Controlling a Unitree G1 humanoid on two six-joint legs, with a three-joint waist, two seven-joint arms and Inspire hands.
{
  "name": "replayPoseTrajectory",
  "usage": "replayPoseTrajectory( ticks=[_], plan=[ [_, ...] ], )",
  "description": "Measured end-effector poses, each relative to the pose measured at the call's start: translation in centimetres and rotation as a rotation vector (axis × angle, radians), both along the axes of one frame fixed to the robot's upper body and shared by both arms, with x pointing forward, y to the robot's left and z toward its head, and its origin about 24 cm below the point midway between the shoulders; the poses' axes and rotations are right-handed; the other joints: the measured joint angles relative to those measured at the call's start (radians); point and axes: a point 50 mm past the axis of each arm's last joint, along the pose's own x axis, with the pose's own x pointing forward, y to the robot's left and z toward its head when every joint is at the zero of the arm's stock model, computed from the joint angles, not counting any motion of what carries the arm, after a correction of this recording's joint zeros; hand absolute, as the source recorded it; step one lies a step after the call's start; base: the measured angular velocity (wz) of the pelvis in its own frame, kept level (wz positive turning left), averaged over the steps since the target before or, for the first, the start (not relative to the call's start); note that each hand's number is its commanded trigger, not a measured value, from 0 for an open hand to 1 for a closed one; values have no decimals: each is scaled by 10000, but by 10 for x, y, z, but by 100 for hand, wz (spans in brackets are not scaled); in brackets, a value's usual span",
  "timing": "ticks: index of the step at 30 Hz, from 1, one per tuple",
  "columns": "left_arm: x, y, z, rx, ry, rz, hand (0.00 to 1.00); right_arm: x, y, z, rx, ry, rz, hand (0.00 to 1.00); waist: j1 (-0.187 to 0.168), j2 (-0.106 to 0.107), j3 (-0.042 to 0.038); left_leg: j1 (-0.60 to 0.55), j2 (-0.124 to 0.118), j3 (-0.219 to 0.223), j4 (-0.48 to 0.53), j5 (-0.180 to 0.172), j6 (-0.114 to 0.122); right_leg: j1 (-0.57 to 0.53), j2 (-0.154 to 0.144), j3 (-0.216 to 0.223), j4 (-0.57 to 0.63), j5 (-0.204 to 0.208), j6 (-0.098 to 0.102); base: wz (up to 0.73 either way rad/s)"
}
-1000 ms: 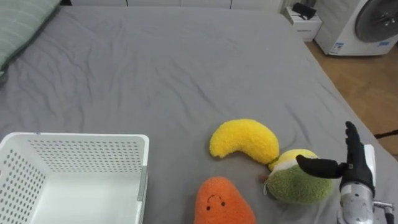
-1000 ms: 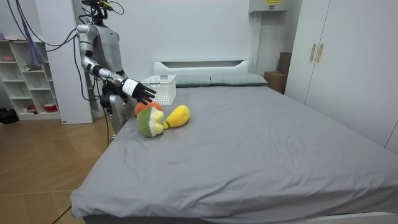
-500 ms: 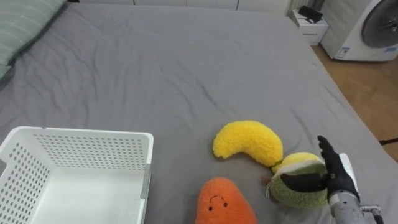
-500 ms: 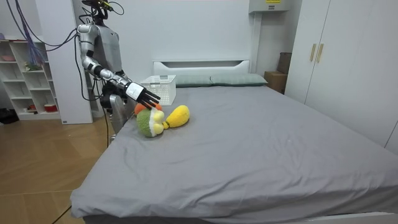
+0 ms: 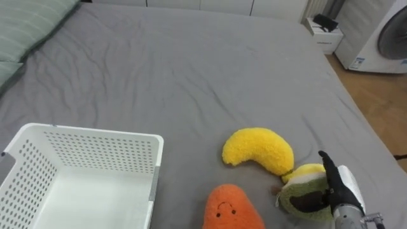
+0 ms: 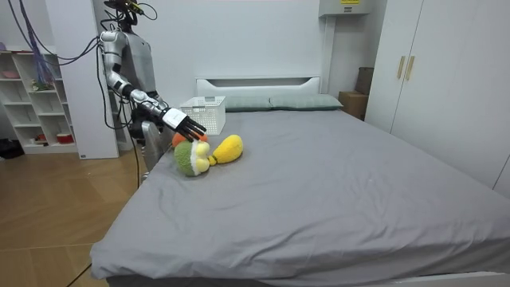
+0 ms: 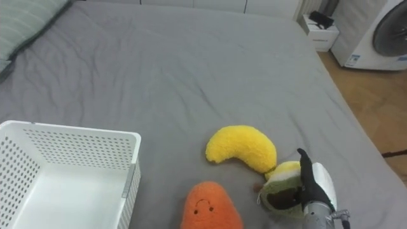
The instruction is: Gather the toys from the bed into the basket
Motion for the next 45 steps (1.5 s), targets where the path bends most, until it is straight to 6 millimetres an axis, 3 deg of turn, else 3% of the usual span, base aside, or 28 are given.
replayPoseTrajectory(
  ticks=[11, 16, 26, 30, 31, 33, 35, 45],
  plan=[
    [0, -6, -2, -393, 41, -190, 0, 20, -4, 5, -1005, -551, -471, 0, 195, 56, -8, -100, -14, -189, 12, 9, -6, -5, -37, -329, -12, -54, -16, 6],
    [1, -7, -2, -504, -51, -240, 0, 13, -7, -3, -1882, 109, -66, 0, 382, -16, -9, -123, -32, -280, 44, 9, -6, 21, -56, -412, -13, -69, -12, 3],
    [5, -7, -1, -714, -100, -285, 0, -1, -11, -17, -2228, 1357, 110, 0, 421, -113, -1, -251, -60, -439, 186, 9, -6, 24, -88, -564, -1, -72, -13, 5],
    [6, -4, -1, -682, -46, -410, 0, -8, -10, -28, -2392, 2644, 1125, 0, 588, -148, 20, -230, -80, -496, 178, 9, -5, 38, -88, -561, -1, -70, -14, 0],
    [9, -4, -1, -686, -83, -460, 0, -15, -11, -34, -2407, 3322, 1452, 5, 721, -172, 20, -223, -80, -496, 172, 9, -4, 49, -90, -588, -5, -69, -13, 0],
    [10, -4, -1, -683, -66, -503, 0, -23, -11, -41, -2399, 4032, 1626, 75, 837, -211, 20, -222, -99, -586, 172, 8, -3, 122, -126, -751, -17, -69, -12, 12],
    [13, -5, -1, -692, -97, -542, 0, -28, -12, -44, -2475, 4411, 1625, 100, 906, -223, 20, -208, -138, -646, 166, 2, 6, 176, -144, -815, -30, -71, -7, 11],
    [13, -3, 0, -624, -9, -514, 0, -31, -21, -44, -3093, 5068, 1989, 100, 1011, -278, -3, -265, -174, -850, 284, -1, 5, 318, -107, -827, -156, -83, 19, 6]
  ],
)
